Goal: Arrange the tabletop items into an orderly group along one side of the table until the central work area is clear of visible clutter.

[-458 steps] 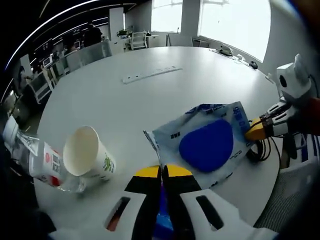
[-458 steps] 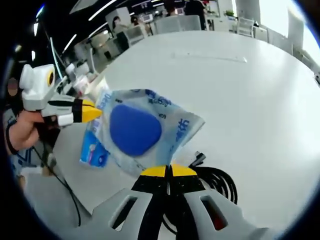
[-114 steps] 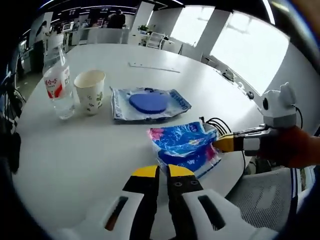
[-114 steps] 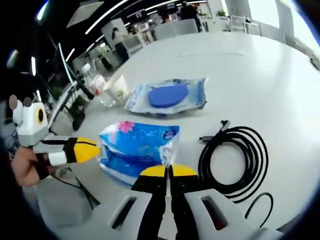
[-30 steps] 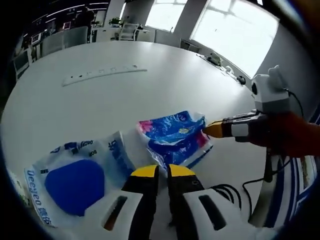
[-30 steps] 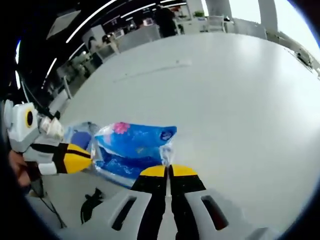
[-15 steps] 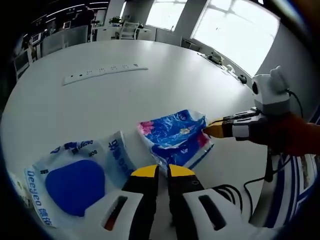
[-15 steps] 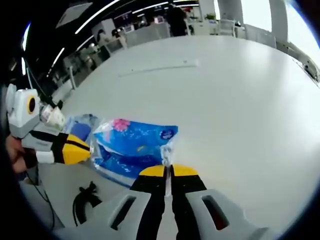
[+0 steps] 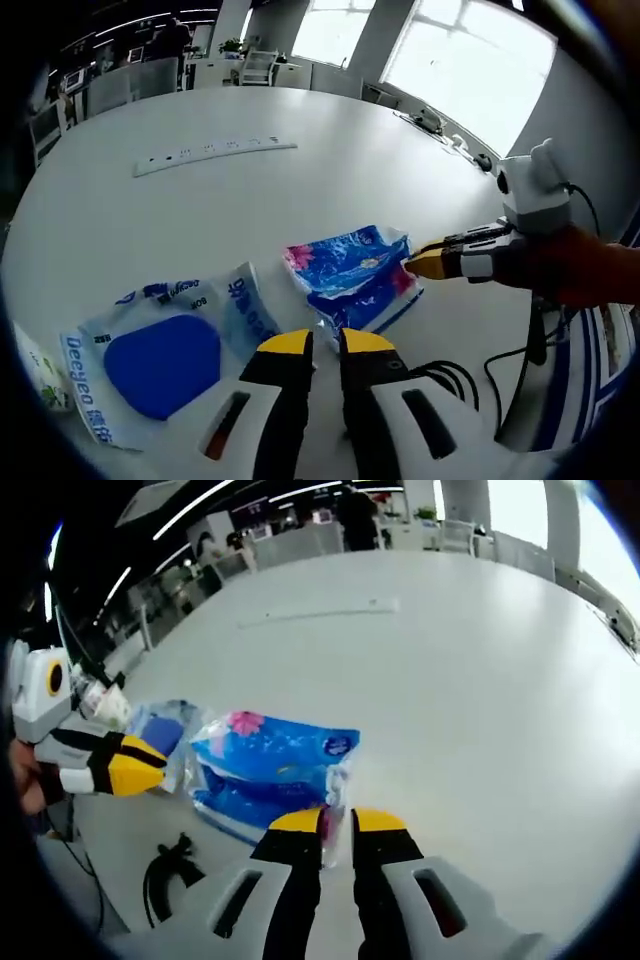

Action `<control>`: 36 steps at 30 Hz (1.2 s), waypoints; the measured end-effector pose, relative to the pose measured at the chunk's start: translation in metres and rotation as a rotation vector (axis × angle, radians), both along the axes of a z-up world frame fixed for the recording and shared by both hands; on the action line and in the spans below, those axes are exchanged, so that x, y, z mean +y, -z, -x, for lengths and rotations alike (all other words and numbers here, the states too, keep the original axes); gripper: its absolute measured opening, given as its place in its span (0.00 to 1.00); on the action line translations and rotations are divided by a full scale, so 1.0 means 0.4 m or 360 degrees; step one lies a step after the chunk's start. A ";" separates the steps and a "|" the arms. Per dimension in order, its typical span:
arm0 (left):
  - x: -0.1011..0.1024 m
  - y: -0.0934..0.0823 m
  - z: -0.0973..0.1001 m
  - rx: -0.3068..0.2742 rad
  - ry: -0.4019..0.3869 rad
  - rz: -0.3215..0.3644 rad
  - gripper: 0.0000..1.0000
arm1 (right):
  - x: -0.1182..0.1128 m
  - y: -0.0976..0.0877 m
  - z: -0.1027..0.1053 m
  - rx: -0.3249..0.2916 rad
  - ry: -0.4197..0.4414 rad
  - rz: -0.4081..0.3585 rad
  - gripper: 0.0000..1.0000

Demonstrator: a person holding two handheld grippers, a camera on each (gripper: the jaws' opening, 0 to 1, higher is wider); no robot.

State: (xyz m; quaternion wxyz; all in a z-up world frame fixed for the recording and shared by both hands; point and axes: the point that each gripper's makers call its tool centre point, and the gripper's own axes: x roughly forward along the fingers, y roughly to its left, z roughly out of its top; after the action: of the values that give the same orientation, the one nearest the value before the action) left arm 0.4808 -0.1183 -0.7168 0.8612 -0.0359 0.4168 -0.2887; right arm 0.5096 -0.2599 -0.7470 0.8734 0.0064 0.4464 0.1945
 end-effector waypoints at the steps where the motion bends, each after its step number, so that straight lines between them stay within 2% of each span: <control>1: 0.002 -0.002 0.003 -0.0002 -0.0002 0.0002 0.08 | 0.000 -0.004 0.002 -0.0002 0.0002 0.0000 0.10; 6: 0.017 -0.014 0.019 -0.0027 0.0008 -0.0014 0.11 | 0.000 -0.022 0.011 -0.0028 0.0033 0.0001 0.12; 14: 0.041 -0.030 0.045 -0.0062 0.0030 -0.0031 0.13 | 0.017 -0.033 0.062 -0.0028 0.0009 0.0027 0.14; 18: 0.059 -0.035 0.077 -0.0089 0.0070 -0.0068 0.14 | 0.030 -0.039 0.087 -0.0029 -0.0015 0.0022 0.14; 23: 0.097 -0.032 0.105 -0.0085 0.0064 -0.0077 0.14 | 0.061 -0.042 0.125 -0.0026 -0.0083 0.0007 0.15; 36: 0.202 -0.060 0.160 -0.0135 0.0039 -0.0133 0.17 | 0.134 -0.052 0.198 -0.0052 -0.0264 -0.0021 0.17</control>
State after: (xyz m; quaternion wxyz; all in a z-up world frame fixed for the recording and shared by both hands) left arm 0.4170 -0.0375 -0.6928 0.8752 0.0175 0.3920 -0.2830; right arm 0.4302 -0.2064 -0.7263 0.8614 -0.0280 0.4299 0.2691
